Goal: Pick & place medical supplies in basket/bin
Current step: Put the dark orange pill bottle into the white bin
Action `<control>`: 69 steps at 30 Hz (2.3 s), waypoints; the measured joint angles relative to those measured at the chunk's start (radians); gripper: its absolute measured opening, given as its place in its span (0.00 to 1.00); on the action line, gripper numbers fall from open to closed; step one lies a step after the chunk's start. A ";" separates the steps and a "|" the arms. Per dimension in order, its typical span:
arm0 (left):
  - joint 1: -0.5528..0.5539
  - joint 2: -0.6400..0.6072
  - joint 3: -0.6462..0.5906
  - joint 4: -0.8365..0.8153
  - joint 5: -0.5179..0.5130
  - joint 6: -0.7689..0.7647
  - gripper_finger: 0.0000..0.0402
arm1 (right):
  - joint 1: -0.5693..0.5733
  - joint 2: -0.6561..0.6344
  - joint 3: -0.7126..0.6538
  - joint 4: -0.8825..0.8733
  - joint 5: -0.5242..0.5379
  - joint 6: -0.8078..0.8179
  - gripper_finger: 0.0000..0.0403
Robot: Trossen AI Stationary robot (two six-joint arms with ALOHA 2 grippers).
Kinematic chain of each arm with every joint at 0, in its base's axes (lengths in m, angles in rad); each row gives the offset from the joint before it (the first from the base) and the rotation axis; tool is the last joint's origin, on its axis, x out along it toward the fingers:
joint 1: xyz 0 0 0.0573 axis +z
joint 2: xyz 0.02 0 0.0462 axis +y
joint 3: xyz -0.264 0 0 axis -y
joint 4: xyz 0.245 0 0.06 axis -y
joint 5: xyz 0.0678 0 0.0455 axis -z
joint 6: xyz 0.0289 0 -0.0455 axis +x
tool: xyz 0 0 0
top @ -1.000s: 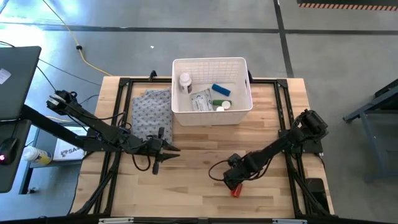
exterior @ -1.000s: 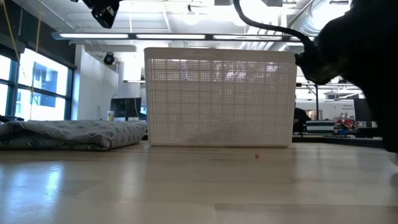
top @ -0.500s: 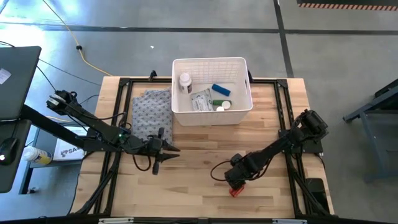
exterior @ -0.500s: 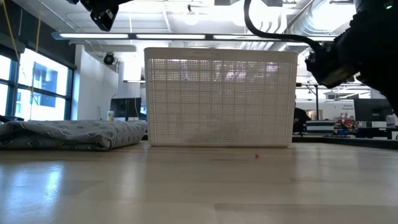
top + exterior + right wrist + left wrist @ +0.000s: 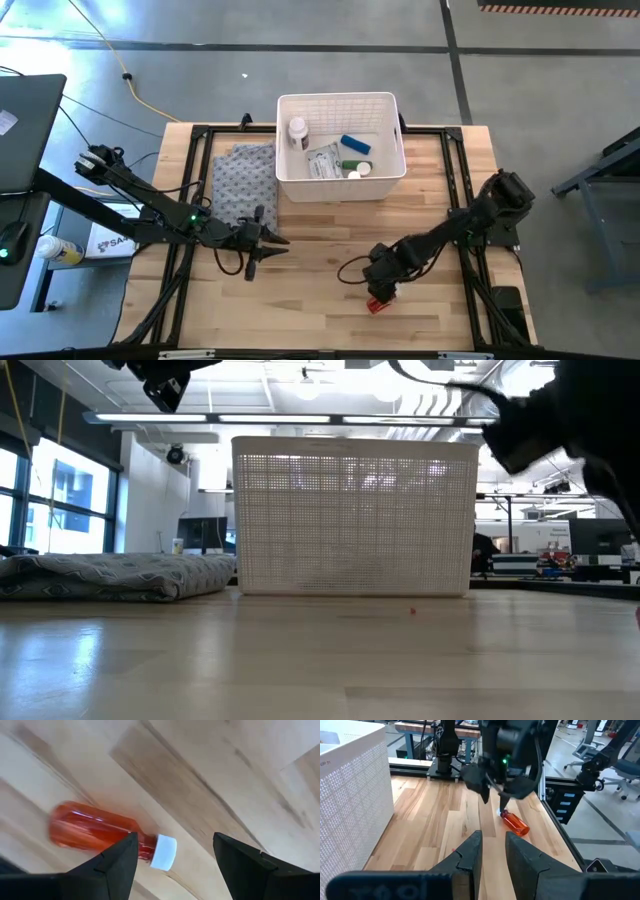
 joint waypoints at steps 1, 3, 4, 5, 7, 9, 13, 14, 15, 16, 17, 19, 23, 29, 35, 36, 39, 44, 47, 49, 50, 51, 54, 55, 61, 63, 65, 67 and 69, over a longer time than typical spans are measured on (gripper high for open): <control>0.000 0.000 0.000 0.000 0.000 0.000 0.29 | 0.000 -0.020 0.000 0.002 0.009 -0.002 0.61; 0.000 0.000 0.000 0.000 0.000 0.000 0.29 | 0.005 -0.056 0.001 0.014 0.025 -0.032 0.61; 0.000 0.000 0.000 0.000 0.001 -0.001 0.29 | 0.015 -0.070 0.001 0.020 0.033 -0.057 0.61; 0.000 0.000 0.000 0.000 0.002 -0.003 0.29 | 0.028 -0.079 0.002 0.028 0.043 -0.092 0.61; 0.000 0.000 0.000 0.000 0.005 -0.014 0.29 | 0.060 -0.085 0.002 0.051 0.073 -0.157 0.61; 0.000 0.000 0.000 0.000 0.006 -0.023 0.29 | 0.092 -0.085 0.001 0.082 0.100 -0.211 0.61; 0.000 0.000 0.000 0.000 0.007 -0.027 0.29 | 0.153 -0.080 0.001 0.130 0.125 -0.271 0.61; 0.000 0.000 0.000 0.000 0.007 -0.027 0.29 | 0.167 -0.079 0.001 0.125 0.137 -0.275 0.61; 0.000 0.000 0.000 0.000 0.007 -0.027 0.29 | 0.181 -0.079 0.001 0.123 0.154 -0.277 0.61; 0.000 0.000 0.000 0.000 0.007 -0.027 0.29 | 0.192 -0.077 0.001 0.121 0.171 -0.277 0.61; 0.000 0.000 0.000 0.000 0.007 -0.027 0.29 | 0.205 -0.074 0.001 0.118 0.183 -0.277 0.61; 0.000 0.000 0.000 0.000 0.007 -0.031 0.29 | 0.226 -0.057 0.001 0.112 0.192 -0.277 0.61; 0.000 0.000 0.000 -0.001 0.007 -0.034 0.29 | 0.242 -0.005 0.001 0.109 0.182 -0.295 0.61; 0.000 0.000 0.000 -0.005 0.007 -0.033 0.29 | 0.226 0.056 0.001 0.100 0.192 -0.364 0.61; 0.000 0.000 0.000 -0.009 0.006 -0.032 0.29 | 0.221 0.064 0.000 0.096 0.210 -0.393 0.61; 0.000 0.000 0.000 -0.009 0.007 -0.032 0.29 | 0.221 0.064 0.000 0.096 0.210 -0.393 0.61; 0.000 0.000 0.000 -0.015 0.006 -0.032 0.29 | 0.221 0.064 0.000 0.100 0.210 -0.393 0.61; 0.000 0.000 0.000 -0.015 0.006 -0.033 0.29 | 0.222 0.064 0.000 0.122 0.235 -0.391 0.61; 0.000 0.000 0.000 -0.015 0.006 -0.034 0.29 | 0.222 0.064 0.000 0.128 0.236 -0.385 0.61; 0.000 0.000 0.000 -0.015 0.006 -0.034 0.29 | 0.222 0.064 0.000 0.127 0.235 -0.374 0.61; 0.000 0.000 0.000 -0.016 0.006 -0.034 0.29 | 0.222 0.064 0.000 0.128 0.234 -0.368 0.61; 0.000 0.000 0.000 -0.017 0.006 -0.034 0.29 | 0.223 0.064 0.000 0.128 0.234 -0.364 0.61; 0.000 0.000 0.000 -0.024 0.006 -0.040 0.29 | 0.223 0.064 0.000 0.128 0.228 -0.343 0.59; 0.000 0.000 0.000 -0.024 0.006 -0.041 0.29 | 0.223 0.064 0.000 0.128 0.227 -0.340 0.58; 0.000 0.000 0.000 -0.030 0.006 -0.049 0.29 | 0.240 0.064 0.000 0.135 0.202 -0.295 0.47; 0.000 0.000 0.000 -0.030 0.006 -0.049 0.29 | 0.254 0.064 0.000 0.135 0.202 -0.295 0.44; 0.000 0.000 0.000 -0.030 0.006 -0.049 0.29 | 0.265 0.064 0.000 0.133 0.215 -0.295 0.42; 0.000 0.000 0.000 -0.030 0.006 -0.049 0.29 | 0.272 0.064 0.000 0.133 0.232 -0.294 0.41; 0.000 0.000 0.000 -0.030 0.006 -0.049 0.29 | 0.275 0.064 0.000 0.135 0.244 -0.294 0.41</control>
